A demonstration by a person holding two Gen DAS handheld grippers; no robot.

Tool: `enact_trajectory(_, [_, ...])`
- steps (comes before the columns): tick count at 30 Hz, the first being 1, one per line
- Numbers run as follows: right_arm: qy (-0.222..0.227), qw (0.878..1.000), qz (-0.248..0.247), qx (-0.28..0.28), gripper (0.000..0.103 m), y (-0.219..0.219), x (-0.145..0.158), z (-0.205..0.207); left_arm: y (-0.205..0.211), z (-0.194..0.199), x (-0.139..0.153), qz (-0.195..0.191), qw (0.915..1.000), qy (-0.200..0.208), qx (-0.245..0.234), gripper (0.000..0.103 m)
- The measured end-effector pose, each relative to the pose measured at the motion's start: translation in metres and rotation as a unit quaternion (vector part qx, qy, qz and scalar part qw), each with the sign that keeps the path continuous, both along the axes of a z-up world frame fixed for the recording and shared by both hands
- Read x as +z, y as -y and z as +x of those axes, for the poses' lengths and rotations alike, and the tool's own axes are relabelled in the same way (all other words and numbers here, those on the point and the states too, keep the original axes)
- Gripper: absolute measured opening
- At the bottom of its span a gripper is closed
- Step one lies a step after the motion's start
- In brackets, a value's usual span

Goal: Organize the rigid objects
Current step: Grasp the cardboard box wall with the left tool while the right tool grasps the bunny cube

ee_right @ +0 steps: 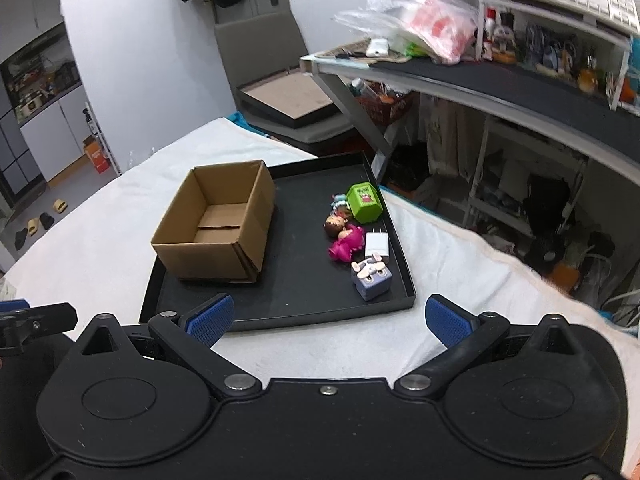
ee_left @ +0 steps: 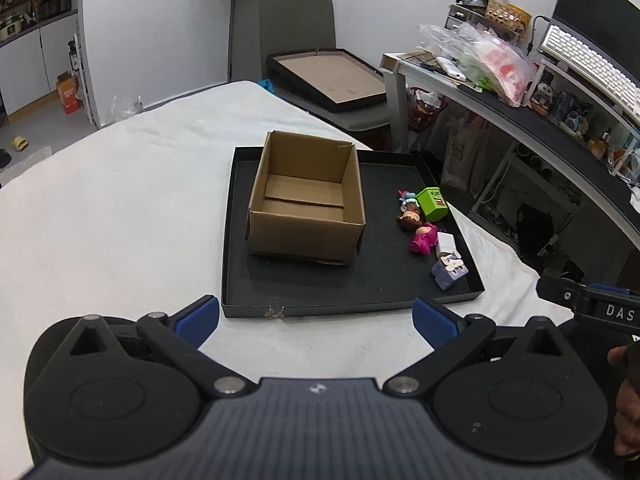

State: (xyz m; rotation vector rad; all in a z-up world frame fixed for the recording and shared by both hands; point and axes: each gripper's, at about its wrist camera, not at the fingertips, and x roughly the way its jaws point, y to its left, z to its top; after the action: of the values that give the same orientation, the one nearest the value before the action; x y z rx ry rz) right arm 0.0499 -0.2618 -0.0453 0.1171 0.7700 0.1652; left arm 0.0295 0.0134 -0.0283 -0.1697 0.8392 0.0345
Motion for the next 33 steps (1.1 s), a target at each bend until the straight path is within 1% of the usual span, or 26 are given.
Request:
enact_trajectory(5, [0.014, 1.000, -0.016, -0.002, 0.103, -0.001, -0.008, 0.007, -0.006, 0.010, -0.009, -0.009, 0.9999, -0.004, 0.004, 0.102])
enact_trajectory(9, [0.022, 1.000, -0.008, -0.004, 0.103, 0.000, -0.014, 0.014, -0.012, 0.019, -0.015, -0.014, 0.9998, -0.007, 0.010, 0.102])
enact_trajectory(15, [0.021, 1.000, 0.009, -0.011, 0.102, 0.005, -0.022, 0.028, -0.017, 0.031, -0.023, -0.011, 0.9998, -0.014, 0.008, 0.102])
enact_trajectory(20, [0.007, 1.000, 0.013, -0.017, 0.100, 0.006, -0.032, 0.041, -0.022, 0.043, -0.030, -0.017, 0.9995, -0.021, 0.018, 0.101])
enact_trajectory(23, [-0.006, 1.000, 0.019, -0.022, 0.096, 0.009, -0.042, 0.049, -0.026, 0.050, -0.034, -0.018, 0.9993, -0.022, 0.024, 0.100])
enact_trajectory(25, [-0.017, 0.999, 0.026, -0.025, 0.090, 0.010, -0.047, 0.054, -0.027, 0.056, -0.035, -0.017, 0.9993, -0.023, 0.026, 0.100])
enact_trajectory(26, [-0.025, 0.999, 0.033, -0.025, 0.089, 0.011, -0.050, 0.058, -0.028, 0.058, -0.036, -0.018, 0.9992, -0.024, 0.026, 0.100])
enact_trajectory(28, [-0.038, 0.998, 0.042, -0.026, 0.081, 0.012, -0.056, 0.066, -0.030, 0.065, -0.035, -0.016, 0.9993, -0.024, 0.024, 0.100])
enact_trajectory(33, [-0.066, 0.996, 0.049, -0.034, 0.075, 0.012, -0.068, 0.088, -0.036, 0.081, -0.035, -0.014, 0.9990, -0.030, 0.030, 0.098])
